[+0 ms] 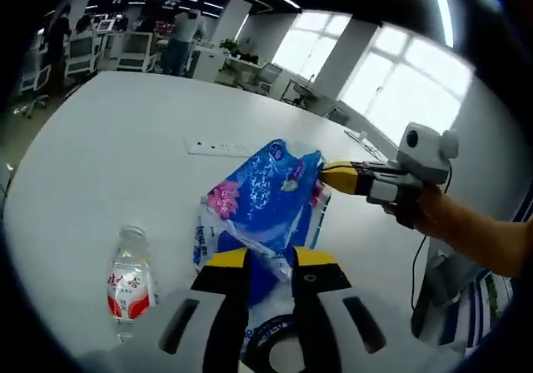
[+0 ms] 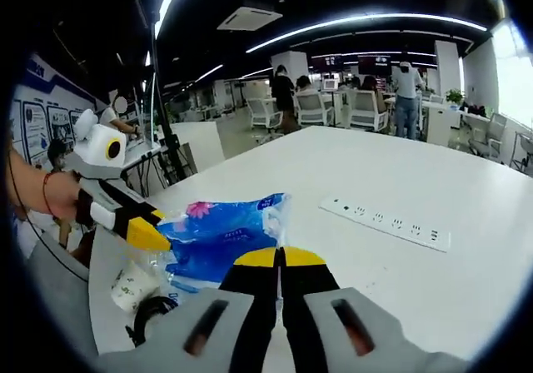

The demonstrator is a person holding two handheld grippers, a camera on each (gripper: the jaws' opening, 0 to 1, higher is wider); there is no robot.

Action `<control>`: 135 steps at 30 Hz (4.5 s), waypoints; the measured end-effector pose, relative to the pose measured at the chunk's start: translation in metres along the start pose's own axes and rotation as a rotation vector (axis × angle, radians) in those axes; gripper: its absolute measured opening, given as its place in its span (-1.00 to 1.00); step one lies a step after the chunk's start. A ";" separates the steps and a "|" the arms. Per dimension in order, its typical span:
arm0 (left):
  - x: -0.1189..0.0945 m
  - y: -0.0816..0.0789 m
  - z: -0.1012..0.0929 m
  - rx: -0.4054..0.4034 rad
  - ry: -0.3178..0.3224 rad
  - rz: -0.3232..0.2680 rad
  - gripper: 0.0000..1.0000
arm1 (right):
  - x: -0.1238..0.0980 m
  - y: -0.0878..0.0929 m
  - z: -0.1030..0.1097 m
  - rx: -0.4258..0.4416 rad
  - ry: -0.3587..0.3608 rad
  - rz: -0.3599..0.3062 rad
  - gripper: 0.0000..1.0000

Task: Arrange the tabletop items into an orderly group along one side of the table until the central work area is clear of visible clutter.

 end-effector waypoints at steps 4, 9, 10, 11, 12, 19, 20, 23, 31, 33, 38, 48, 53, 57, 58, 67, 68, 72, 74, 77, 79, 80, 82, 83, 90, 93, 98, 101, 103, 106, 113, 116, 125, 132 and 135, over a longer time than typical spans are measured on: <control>0.003 -0.001 -0.004 0.012 -0.002 0.001 -0.91 | -0.009 0.000 0.000 0.008 0.013 -0.007 -1.00; 0.006 -0.004 -0.011 0.033 0.004 0.005 -0.98 | -0.019 0.003 -0.002 0.012 0.027 -0.008 -1.00; 0.007 -0.005 -0.013 0.035 0.006 0.006 -0.99 | -0.022 0.003 -0.003 0.014 0.031 -0.008 -1.00; 0.008 -0.005 -0.014 0.038 0.007 0.006 -1.00 | -0.024 0.003 -0.004 0.017 0.036 -0.008 -1.00; 0.008 -0.006 -0.015 0.041 0.008 0.005 -1.00 | -0.026 0.004 -0.004 0.018 0.038 -0.007 -1.00; 0.017 -0.014 -0.029 0.068 0.038 0.004 -1.00 | -0.045 0.005 -0.011 0.027 0.076 -0.010 -1.00; 0.019 -0.015 -0.031 0.073 0.043 0.005 -1.00 | -0.048 0.005 -0.013 0.028 0.080 -0.012 -1.00; 0.024 -0.019 -0.039 0.095 0.058 0.006 -1.00 | -0.057 0.005 -0.017 0.029 0.098 -0.012 -1.00; 0.040 -0.023 -0.058 0.111 0.099 0.013 -1.00 | -0.081 0.005 -0.029 0.034 0.147 -0.020 -1.00; 0.045 -0.024 -0.063 0.114 0.109 0.016 -1.00 | -0.087 0.006 -0.032 0.040 0.160 -0.021 -1.00; 0.057 -0.026 -0.078 0.124 0.137 0.021 -1.00 | -0.104 0.007 -0.042 0.041 0.196 -0.025 -1.00; 0.079 -0.024 -0.094 0.129 0.177 0.039 -1.00 | -0.127 0.013 -0.058 0.045 0.253 -0.011 -1.00; 0.091 -0.019 -0.102 0.120 0.186 0.055 -1.00 | -0.133 0.018 -0.065 0.047 0.270 0.001 -1.00; 0.104 -0.017 -0.108 0.115 0.191 0.065 -1.00 | -0.137 0.022 -0.073 0.052 0.289 0.013 -1.00; 0.107 -0.016 -0.109 0.119 0.191 0.068 -1.00 | -0.139 0.024 -0.075 0.055 0.293 0.013 -1.00; 0.134 -0.003 -0.122 0.108 0.205 0.099 -1.00 | -0.154 0.038 -0.093 0.091 0.323 0.037 -1.00; 0.139 -0.002 -0.124 0.100 0.207 0.104 -1.00 | -0.157 0.041 -0.096 0.092 0.327 0.045 -1.00; 0.152 0.003 -0.132 0.095 0.217 0.121 -1.00 | -0.166 0.049 -0.106 0.097 0.346 0.065 -1.00; 0.158 0.005 -0.135 0.092 0.222 0.126 -1.00 | -0.170 0.052 -0.111 0.100 0.354 0.066 -1.00; 0.169 0.007 -0.141 0.090 0.229 0.137 -1.00 | -0.176 0.056 -0.118 0.114 0.369 0.073 -1.00; 0.179 0.010 -0.146 0.086 0.233 0.151 -1.00 | -0.181 0.062 -0.124 0.119 0.380 0.083 -1.00; 0.182 0.011 -0.147 0.085 0.235 0.155 -1.00 | -0.183 0.064 -0.126 0.121 0.386 0.088 -1.00; 0.187 0.013 -0.151 0.086 0.238 0.165 -1.00 | -0.186 0.069 -0.131 0.131 0.393 0.093 -1.00; 0.189 0.014 -0.152 0.085 0.239 0.166 -1.00 | -0.188 0.071 -0.133 0.133 0.396 0.097 -1.00; 0.208 0.022 -0.159 0.068 0.239 0.195 -1.00 | -0.194 0.084 -0.142 0.151 0.407 0.117 -1.00; 0.215 0.028 -0.161 0.069 0.238 0.213 -1.00 | -0.195 0.088 -0.146 0.158 0.412 0.125 -1.00; 0.225 0.034 -0.162 0.057 0.226 0.226 -1.00 | -0.197 0.098 -0.157 0.168 0.425 0.139 -1.00; 0.230 0.039 -0.161 0.044 0.218 0.235 -1.00 | -0.198 0.104 -0.161 0.178 0.429 0.143 -1.00; 0.233 0.042 -0.161 0.037 0.216 0.243 -1.00 | -0.198 0.107 -0.163 0.182 0.432 0.151 -1.00; 0.236 0.046 -0.161 0.029 0.215 0.250 -1.00 | -0.199 0.111 -0.166 0.187 0.435 0.155 -1.00; 0.243 0.049 -0.160 0.028 0.216 0.258 -1.00 | -0.199 0.115 -0.170 0.190 0.437 0.160 -1.00; 0.245 0.051 -0.159 0.027 0.215 0.262 -1.00 | -0.199 0.117 -0.172 0.196 0.440 0.164 -1.00; 0.248 0.056 -0.154 0.000 0.205 0.270 -1.00 | -0.195 0.122 -0.173 0.216 0.442 0.177 -1.00; 0.252 0.062 -0.153 -0.023 0.205 0.270 -1.00 | -0.195 0.131 -0.175 0.220 0.442 0.201 -1.00; 0.255 0.063 -0.153 -0.023 0.207 0.272 -1.00 | -0.195 0.134 -0.177 0.226 0.444 0.210 -1.00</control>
Point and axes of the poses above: the point that each gripper's makers call its tool centre point, and the gripper's own axes: x roughly forward along the fingers, z roughly to its left, y roughly out of its underside, the point moved 10 cm from there along -x, roughly backward along the fingers, and after that the axes turned 7 degrees about -z, right-handed, at the moved point
